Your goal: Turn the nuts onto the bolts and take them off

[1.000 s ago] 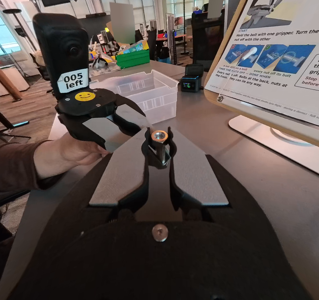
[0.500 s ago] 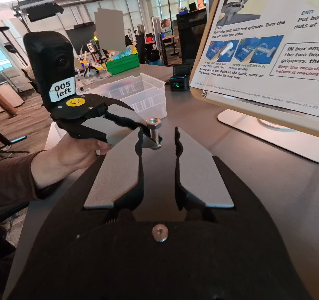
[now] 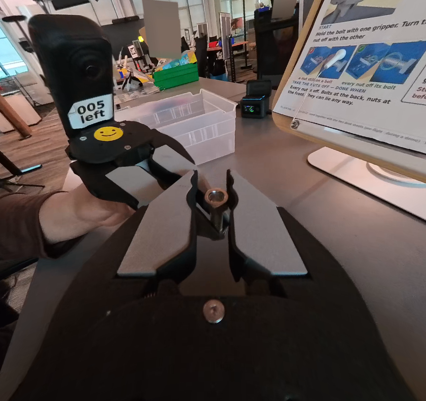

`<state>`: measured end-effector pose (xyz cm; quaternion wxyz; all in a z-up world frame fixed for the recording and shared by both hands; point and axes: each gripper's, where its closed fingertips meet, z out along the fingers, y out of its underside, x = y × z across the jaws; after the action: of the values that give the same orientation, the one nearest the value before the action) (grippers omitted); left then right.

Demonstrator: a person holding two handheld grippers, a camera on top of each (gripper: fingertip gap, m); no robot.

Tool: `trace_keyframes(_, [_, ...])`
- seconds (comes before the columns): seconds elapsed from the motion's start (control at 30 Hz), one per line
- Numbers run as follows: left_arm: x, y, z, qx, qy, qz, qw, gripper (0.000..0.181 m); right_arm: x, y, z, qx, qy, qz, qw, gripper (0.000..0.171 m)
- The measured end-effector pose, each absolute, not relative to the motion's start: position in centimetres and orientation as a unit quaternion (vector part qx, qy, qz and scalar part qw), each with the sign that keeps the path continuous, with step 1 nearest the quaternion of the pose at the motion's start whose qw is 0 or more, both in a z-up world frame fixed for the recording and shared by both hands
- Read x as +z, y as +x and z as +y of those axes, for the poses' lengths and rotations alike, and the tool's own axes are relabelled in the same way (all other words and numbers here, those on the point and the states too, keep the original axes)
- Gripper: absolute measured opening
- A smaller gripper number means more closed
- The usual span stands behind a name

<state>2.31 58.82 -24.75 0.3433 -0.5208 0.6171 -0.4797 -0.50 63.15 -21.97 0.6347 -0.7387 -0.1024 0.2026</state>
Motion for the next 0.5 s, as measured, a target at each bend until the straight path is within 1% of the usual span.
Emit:
trace_keyframes(0.13, [-24.8, 2.4, 58.7, -0.48, -0.52, 0.617, 0.345, 0.008, -22.0, -0.3, 63.1, 0.214, -0.738, -0.096, 0.633, 0.019])
trace_keyframes(0.2, [-24.7, 2.4, 58.9, -0.477, -0.52, 0.616, 0.35, 0.008, -22.1, 0.0, 63.2, 0.212, -0.741, -0.088, 0.631, 0.026])
trace_keyframes(0.5, [-24.0, 1.8, 61.8, -0.479, -0.547, 0.577, 0.372, 0.008, -21.5, 1.3, 62.9, 0.199, -0.736, -0.072, 0.643, 0.029])
